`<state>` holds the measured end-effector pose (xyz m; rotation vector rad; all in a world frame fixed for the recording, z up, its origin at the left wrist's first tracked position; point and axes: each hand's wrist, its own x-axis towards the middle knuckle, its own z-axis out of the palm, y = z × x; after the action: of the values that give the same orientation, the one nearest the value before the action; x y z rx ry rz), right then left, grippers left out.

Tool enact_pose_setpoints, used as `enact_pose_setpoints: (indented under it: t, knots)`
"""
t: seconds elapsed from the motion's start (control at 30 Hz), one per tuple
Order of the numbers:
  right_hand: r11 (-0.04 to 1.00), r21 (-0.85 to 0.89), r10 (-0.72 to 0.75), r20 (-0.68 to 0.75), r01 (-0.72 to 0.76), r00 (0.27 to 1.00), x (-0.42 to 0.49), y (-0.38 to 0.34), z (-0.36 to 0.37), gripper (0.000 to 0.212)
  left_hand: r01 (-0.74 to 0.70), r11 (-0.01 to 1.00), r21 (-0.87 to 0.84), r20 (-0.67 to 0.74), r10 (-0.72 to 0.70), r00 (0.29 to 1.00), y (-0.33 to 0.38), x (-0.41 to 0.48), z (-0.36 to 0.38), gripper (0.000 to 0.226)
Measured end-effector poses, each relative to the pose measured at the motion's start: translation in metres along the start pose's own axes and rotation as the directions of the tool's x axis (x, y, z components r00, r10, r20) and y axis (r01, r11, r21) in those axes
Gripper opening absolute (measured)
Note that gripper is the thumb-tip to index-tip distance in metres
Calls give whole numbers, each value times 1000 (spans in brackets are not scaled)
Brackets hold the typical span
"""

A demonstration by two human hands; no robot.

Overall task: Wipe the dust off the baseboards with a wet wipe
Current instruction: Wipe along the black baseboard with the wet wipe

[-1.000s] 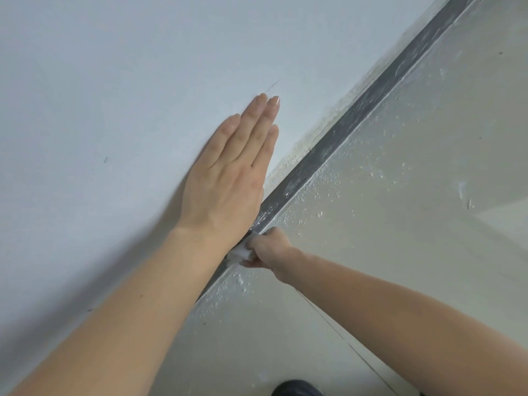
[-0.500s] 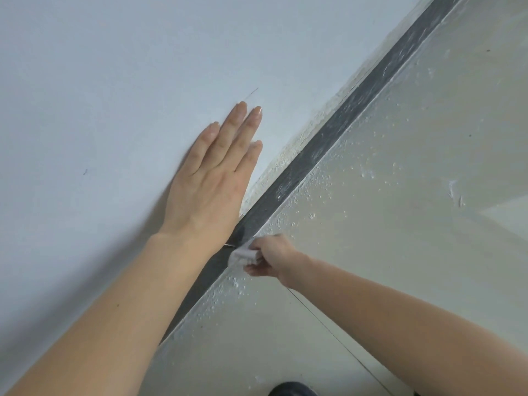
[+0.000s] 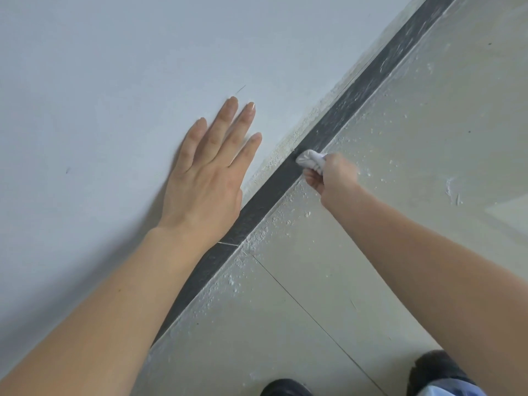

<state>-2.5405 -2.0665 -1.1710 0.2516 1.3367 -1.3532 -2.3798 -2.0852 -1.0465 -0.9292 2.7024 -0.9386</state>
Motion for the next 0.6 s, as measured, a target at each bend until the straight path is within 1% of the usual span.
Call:
enact_pose_setpoints:
  t: [0.07,0.1,0.13,0.17,0.2,0.23,0.27,0.3,0.33,0.4,0.5,0.6]
  knots:
    - [999,-30,-32,-57,30,998,1,-3,-3,25,2,999,38,13,-3,1000,1,-1,1,71]
    - [995,-98,-25,-58,19,998,-7,0,-2,28,4,998,60,16,-5,1000,2,-2,2,72]
    - [980,-200,-10,-21,5,1000,-12,10,0,31,6,996,86,16,-7,1000,3,-1,2,72]
    - [946,-324,34,57,-13,998,-24,22,6,35,8,994,110,19,-10,1000,4,-1,3,72]
    - [898,-438,118,139,-46,983,-35,36,11,38,10,992,124,24,-13,1000,4,0,2,73]
    - [856,-512,214,211,-78,954,-44,50,16,38,13,992,127,31,-17,999,5,0,2,74]
    - [829,-549,291,266,-104,919,-48,61,20,37,16,992,126,39,-22,999,6,0,2,75]
    - [814,-570,335,306,-110,891,-50,69,23,34,20,992,124,46,-25,999,6,0,2,75]
    - [818,-562,350,315,-124,882,-45,73,24,31,21,992,121,53,-28,998,5,0,2,76]
    - [843,-517,312,247,-148,918,-22,73,23,29,19,993,115,57,-26,998,4,0,1,76]
    - [892,-445,143,128,-72,982,11,39,13,26,26,998,65,50,-29,998,4,0,2,74]
    - [948,-319,1,67,20,998,27,-6,-4,15,34,999,10,58,-34,998,7,3,3,73]
